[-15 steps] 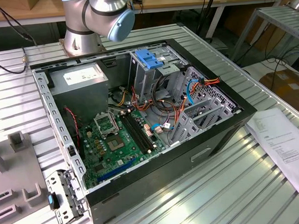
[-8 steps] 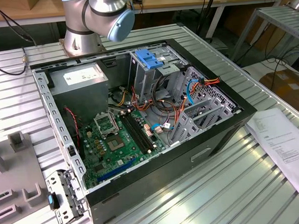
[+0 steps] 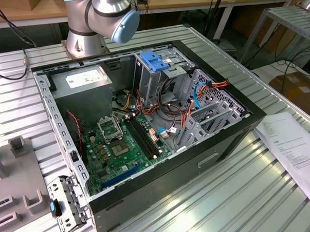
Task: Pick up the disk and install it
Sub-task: 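Pick up the disk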
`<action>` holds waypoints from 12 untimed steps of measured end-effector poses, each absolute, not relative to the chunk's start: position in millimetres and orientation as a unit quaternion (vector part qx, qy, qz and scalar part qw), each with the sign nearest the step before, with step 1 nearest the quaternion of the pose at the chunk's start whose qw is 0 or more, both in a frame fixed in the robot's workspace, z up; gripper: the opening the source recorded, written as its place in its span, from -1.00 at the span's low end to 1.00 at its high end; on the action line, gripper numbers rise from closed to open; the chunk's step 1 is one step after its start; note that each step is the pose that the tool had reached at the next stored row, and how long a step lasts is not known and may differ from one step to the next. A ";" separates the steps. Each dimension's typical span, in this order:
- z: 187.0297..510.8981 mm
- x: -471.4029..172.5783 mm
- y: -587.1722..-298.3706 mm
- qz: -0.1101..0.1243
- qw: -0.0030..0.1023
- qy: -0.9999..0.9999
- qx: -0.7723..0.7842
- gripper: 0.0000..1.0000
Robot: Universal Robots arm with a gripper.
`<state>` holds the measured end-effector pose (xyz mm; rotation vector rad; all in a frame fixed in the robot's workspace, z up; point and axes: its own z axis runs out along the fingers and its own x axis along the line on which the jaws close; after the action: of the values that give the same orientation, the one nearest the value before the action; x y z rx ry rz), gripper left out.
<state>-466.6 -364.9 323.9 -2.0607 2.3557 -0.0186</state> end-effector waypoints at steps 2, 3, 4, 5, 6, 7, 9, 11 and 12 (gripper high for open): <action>316.1 -468.2 -364.9 -0.006 0.006 0.753 -0.658 0.11; 311.3 -468.3 -364.9 -0.006 0.006 0.753 -0.658 0.11; 308.6 -468.3 -364.9 -0.006 0.006 0.753 -0.658 0.11; 306.7 -468.3 -364.9 -0.006 0.006 0.753 -0.658 0.11; 304.9 -468.3 -364.9 -0.006 0.006 0.753 -0.658 0.11; 301.9 -468.3 -364.9 -0.006 0.006 0.753 -0.658 0.11; 297.6 -468.3 -364.8 -0.006 0.006 0.753 -0.658 0.11; 296.4 -468.3 -364.9 -0.006 0.005 0.753 -0.658 -0.06; 296.4 -468.4 -364.9 -0.006 0.005 0.753 -0.658 -0.06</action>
<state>-468.4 -364.9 296.4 -2.0614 2.3564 -0.0199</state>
